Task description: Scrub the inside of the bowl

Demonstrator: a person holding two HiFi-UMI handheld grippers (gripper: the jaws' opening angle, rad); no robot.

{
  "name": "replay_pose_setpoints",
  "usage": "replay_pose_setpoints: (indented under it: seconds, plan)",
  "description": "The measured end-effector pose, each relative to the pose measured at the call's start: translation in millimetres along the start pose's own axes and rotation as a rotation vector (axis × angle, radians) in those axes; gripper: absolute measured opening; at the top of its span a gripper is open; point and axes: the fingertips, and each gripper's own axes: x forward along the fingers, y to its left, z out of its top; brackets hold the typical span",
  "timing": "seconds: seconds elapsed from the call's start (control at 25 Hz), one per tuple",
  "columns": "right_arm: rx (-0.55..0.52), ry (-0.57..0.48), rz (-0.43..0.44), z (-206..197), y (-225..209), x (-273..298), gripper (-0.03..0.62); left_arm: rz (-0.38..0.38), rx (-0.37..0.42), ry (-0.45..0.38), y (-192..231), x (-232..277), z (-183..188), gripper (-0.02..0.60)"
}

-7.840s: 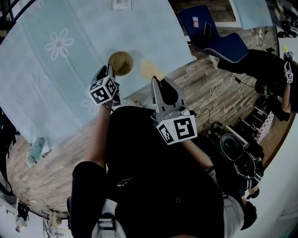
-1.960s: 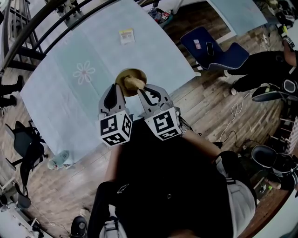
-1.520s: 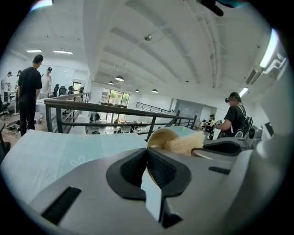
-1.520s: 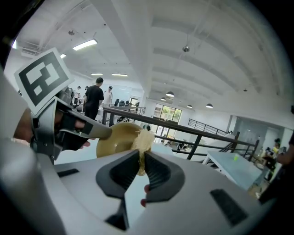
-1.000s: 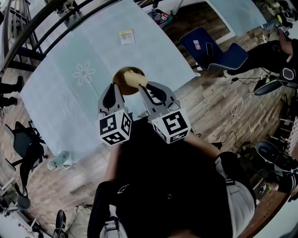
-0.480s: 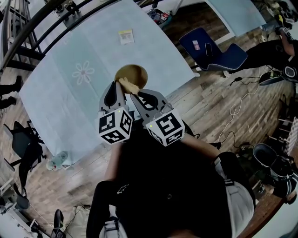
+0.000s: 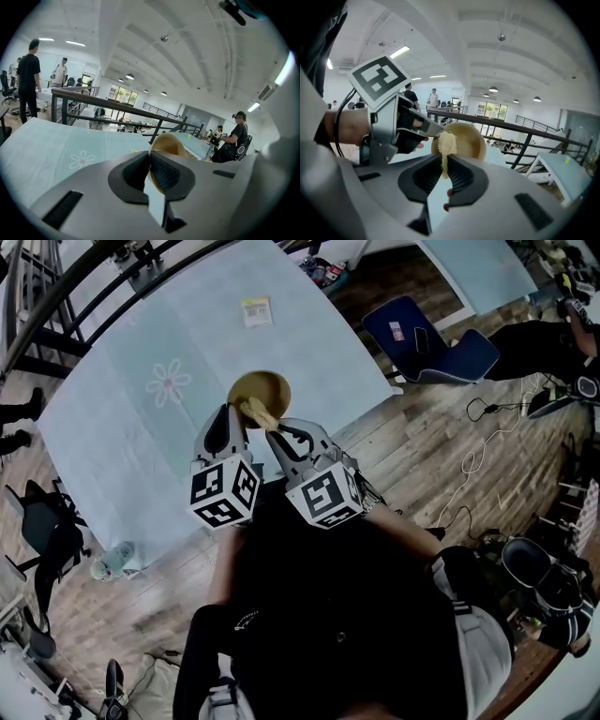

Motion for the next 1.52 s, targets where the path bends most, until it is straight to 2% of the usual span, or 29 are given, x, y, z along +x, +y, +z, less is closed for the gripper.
replay_pose_setpoints:
  seconds: [0.16, 0.28, 0.6, 0.8, 1.08, 1.52]
  plan:
    - [-0.17, 0.017, -0.044, -5, -11, 1, 0.042, -0.022, -0.004, 0.022, -1, -1, -4, 0.022]
    - [-0.221, 0.027, -0.055, -7, -23, 2, 0.043, -0.037, -0.016, 0.044, -2, -1, -9, 0.021]
    - [-0.192, 0.045, -0.083, -9, -58, 4, 0.043, -0.007, -0.009, 0.075, -9, 0, -23, 0.021]
    - [-0.177, 0.036, -0.06, -7, -71, 4, 0.041, 0.057, -0.03, 0.069, -12, 4, -30, 0.021]
    - [-0.147, 0.047, 0.027, -15, -89, -3, 0.042, 0.165, -0.13, 0.084, -15, 19, -54, 0.017]
    - [-0.087, 0.022, 0.078, -35, -139, -15, 0.043, 0.334, -0.328, 0.133, -3, 49, -113, 0.017]
